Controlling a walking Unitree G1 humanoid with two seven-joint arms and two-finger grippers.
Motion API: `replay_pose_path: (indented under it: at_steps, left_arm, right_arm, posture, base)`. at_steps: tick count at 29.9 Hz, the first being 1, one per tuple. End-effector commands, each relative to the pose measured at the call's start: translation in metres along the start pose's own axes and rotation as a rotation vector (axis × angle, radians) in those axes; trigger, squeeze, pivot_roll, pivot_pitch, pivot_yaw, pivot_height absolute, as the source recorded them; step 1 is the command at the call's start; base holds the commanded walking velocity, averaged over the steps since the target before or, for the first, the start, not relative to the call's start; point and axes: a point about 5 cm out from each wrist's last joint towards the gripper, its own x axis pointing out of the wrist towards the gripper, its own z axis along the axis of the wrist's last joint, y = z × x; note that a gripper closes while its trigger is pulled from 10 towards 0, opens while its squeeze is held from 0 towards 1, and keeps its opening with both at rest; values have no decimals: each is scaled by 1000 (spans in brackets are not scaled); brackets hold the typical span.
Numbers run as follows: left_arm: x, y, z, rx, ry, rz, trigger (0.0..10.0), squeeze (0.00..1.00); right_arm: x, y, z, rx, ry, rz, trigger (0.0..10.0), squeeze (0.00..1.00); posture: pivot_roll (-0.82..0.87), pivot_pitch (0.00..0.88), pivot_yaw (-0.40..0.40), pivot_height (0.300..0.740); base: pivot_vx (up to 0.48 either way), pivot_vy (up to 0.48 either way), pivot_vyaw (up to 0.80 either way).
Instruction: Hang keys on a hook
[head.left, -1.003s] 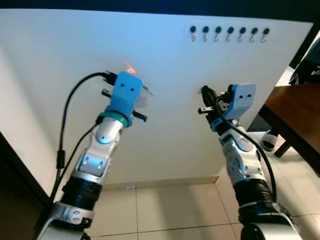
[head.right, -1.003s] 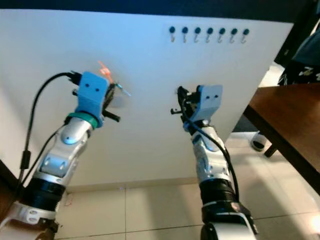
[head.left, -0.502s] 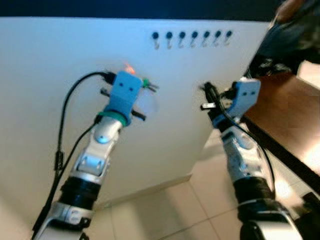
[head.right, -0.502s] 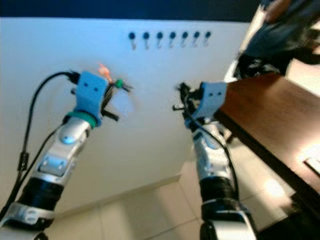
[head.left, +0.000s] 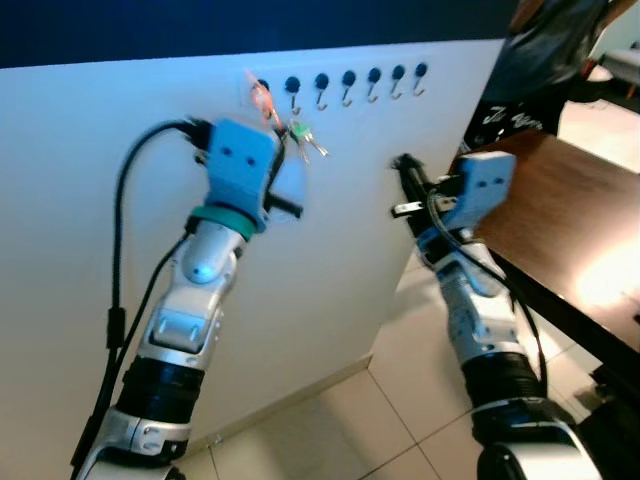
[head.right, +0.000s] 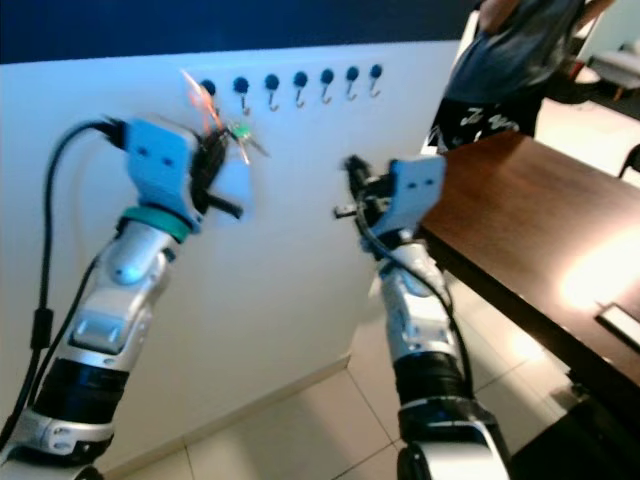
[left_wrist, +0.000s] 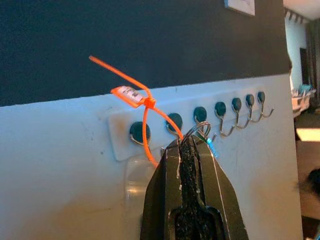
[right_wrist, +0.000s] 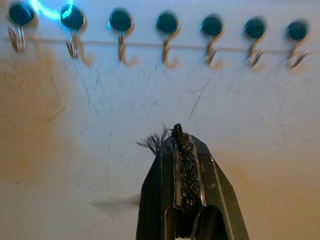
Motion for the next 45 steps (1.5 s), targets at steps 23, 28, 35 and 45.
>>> replay_pose_path:
  at_steps: [23, 28, 35, 45]
  left_arm:
    - [20, -14, -15, 122, 170, -45, 10000, 0]
    - [27, -16, -21, 130, 204, -67, 10000, 0]
    - [47, -15, -21, 435, 191, -76, 10000, 0]
    - [59, -10, -29, 559, 211, -119, 10000, 0]
  right_arm:
    - [0, 4, -5, -2, 1, 23, 10000, 0]
    - [0, 6, -5, 1, 2, 25, 10000, 0]
    - [-1, 5, -6, 3, -2, 17, 10000, 0]
    - [-3, 4, -6, 7, -5, 5, 10000, 0]
  posture:
    - [65, 0, 70, 740]
    - [62, 0, 76, 740]
    - [60, 0, 91, 740]
    - [51, 0, 103, 740]
  base:
    - [0, 0, 0]
    - [0, 0, 0]
    - [0, 0, 0]
    - [0, 0, 0]
